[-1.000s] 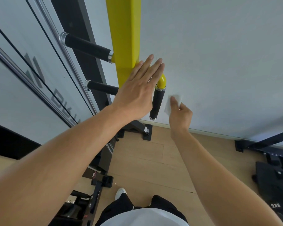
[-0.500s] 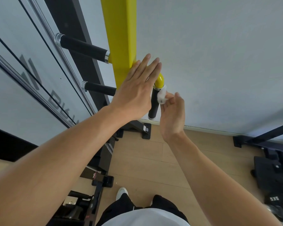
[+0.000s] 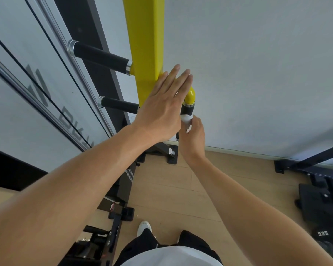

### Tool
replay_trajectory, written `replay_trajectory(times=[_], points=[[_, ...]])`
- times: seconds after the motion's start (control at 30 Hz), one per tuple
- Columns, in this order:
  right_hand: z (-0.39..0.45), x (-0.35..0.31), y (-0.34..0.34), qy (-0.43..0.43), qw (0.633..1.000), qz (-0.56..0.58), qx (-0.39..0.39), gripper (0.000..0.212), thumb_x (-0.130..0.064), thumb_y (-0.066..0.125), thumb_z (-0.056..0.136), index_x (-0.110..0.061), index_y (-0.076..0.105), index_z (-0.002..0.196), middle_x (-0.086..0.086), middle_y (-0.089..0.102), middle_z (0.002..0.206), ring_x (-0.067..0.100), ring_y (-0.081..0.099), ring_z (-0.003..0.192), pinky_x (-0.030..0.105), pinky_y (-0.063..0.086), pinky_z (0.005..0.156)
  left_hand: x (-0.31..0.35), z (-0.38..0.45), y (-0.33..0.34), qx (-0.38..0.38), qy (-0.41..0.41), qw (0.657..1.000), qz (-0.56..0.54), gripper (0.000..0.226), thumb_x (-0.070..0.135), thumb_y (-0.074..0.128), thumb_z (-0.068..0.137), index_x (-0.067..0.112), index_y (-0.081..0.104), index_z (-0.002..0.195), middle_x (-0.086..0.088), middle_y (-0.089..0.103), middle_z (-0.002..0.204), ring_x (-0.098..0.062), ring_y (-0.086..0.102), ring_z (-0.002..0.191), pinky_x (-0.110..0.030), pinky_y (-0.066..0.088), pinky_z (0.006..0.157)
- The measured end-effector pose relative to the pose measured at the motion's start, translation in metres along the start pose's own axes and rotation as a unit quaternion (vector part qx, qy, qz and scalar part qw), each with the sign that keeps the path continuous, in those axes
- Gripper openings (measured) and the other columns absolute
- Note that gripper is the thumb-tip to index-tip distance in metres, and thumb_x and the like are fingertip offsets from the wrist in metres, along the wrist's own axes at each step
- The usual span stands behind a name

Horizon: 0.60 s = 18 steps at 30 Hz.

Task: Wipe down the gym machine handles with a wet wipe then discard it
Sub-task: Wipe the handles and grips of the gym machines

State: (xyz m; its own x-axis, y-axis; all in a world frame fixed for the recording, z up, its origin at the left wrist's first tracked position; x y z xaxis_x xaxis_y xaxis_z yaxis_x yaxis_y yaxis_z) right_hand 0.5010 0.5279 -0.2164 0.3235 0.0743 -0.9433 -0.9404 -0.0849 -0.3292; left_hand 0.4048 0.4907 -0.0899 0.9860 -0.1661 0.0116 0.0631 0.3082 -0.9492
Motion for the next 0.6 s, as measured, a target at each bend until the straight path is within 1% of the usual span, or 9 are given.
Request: replay_trajectory(times=[0.1,0.23,0.27,0.37,0.4,0.43,0.47,0.53,0.6], points=[[0.005,-0.012,0.005,0.007,0.998,0.061,0.007,0.02,-0.034,0.056,0.098,-0.023,0.055,0.115,-0.001,0.064,0.106,0.022,0.06,0.096,0.037,0.053,0.077,0.0,0.0,0.001,0.019,0.001,1.0,-0.002,0.077,0.007,0.047,0.094,0.008,0.008,0.16,-0.008,0.005,0.169,-0.027,-0.003,0.156,-0.038,-0.008,0.125],[0.007,-0.016,0.002,-0.031,0.997,0.074,0.014,0.021,-0.039,0.054,0.099,-0.03,0.053,0.118,-0.004,0.064,0.108,0.019,0.061,0.1,0.035,0.053,0.081,-0.002,-0.002,0.002,0.021,0.006,1.0,-0.008,0.074,0.007,0.043,0.093,0.007,0.009,0.16,-0.009,0.007,0.169,-0.028,-0.001,0.156,-0.041,-0.004,0.127],[0.005,-0.01,0.002,-0.037,0.997,0.062,0.01,0.025,-0.043,0.052,0.098,-0.029,0.053,0.118,-0.004,0.063,0.108,0.019,0.06,0.1,0.036,0.053,0.081,-0.002,-0.002,0.002,0.02,0.006,1.0,-0.009,0.075,0.008,0.042,0.093,0.006,0.009,0.16,-0.009,0.007,0.169,-0.028,-0.001,0.156,-0.041,-0.003,0.127],[-0.001,0.014,0.007,-0.029,0.999,-0.038,-0.012,0.055,-0.06,0.041,0.088,-0.021,0.055,0.124,-0.003,0.055,0.11,0.019,0.052,0.101,0.038,0.05,0.08,0.001,-0.002,0.0,0.0,0.002,1.0,-0.015,0.076,0.018,0.037,0.091,0.007,0.007,0.16,-0.008,0.005,0.169,-0.027,-0.004,0.156,-0.04,-0.007,0.126],[-0.001,0.02,0.007,-0.02,0.998,-0.059,-0.013,0.061,-0.062,0.038,0.087,-0.021,0.054,0.128,-0.002,0.052,0.112,0.018,0.05,0.105,0.037,0.049,0.083,0.001,-0.002,0.0,-0.008,-0.002,1.0,-0.018,0.077,0.021,0.038,0.091,0.007,0.006,0.16,-0.008,0.003,0.169,-0.026,-0.006,0.156,-0.039,-0.008,0.126],[-0.001,0.021,0.008,-0.011,0.998,-0.058,-0.013,0.06,-0.063,0.039,0.088,-0.023,0.054,0.131,-0.002,0.052,0.113,0.018,0.05,0.106,0.036,0.049,0.085,0.001,0.0,0.0,-0.012,-0.006,1.0,-0.019,0.078,0.022,0.039,0.092,0.008,0.005,0.16,-0.007,0.002,0.169,-0.026,-0.007,0.156,-0.039,-0.009,0.126],[-0.001,0.019,0.007,-0.002,0.999,-0.041,-0.012,0.055,-0.059,0.044,0.092,-0.026,0.053,0.135,-0.002,0.054,0.113,0.018,0.052,0.106,0.037,0.05,0.085,0.0,0.001,-0.001,-0.011,-0.009,1.0,-0.02,0.078,0.022,0.038,0.092,0.008,0.004,0.16,-0.007,0.001,0.169,-0.026,-0.008,0.156,-0.039,-0.009,0.126],[0.003,0.011,0.006,0.018,0.999,0.03,-0.004,0.045,-0.043,0.055,0.097,-0.031,0.051,0.14,-0.002,0.062,0.117,0.018,0.06,0.107,0.04,0.054,0.088,-0.001,0.002,0.0,-0.002,-0.009,1.0,-0.021,0.077,0.016,0.04,0.092,0.008,0.004,0.16,-0.007,0.001,0.169,-0.026,-0.008,0.156,-0.038,-0.01,0.125],[0.004,-0.004,0.002,0.016,0.995,0.098,0.02,0.049,-0.029,0.061,0.097,-0.029,0.048,0.145,-0.004,0.066,0.126,0.014,0.063,0.114,0.034,0.054,0.096,-0.002,0.003,0.002,0.011,-0.005,1.0,-0.023,0.079,0.009,0.046,0.092,0.007,0.007,0.16,-0.008,0.005,0.169,-0.026,-0.006,0.156,-0.038,-0.01,0.125]])
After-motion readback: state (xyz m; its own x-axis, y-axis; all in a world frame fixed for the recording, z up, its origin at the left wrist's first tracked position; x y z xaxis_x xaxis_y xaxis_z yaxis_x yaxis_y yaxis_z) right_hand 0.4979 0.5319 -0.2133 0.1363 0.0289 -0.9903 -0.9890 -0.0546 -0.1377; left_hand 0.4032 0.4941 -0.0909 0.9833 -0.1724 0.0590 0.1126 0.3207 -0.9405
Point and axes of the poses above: each hand's wrist, its own z-axis towards the middle knuckle, its own y-axis out of the palm, x = y × z, the point moved 5 cm from there along z, towards the middle knuckle
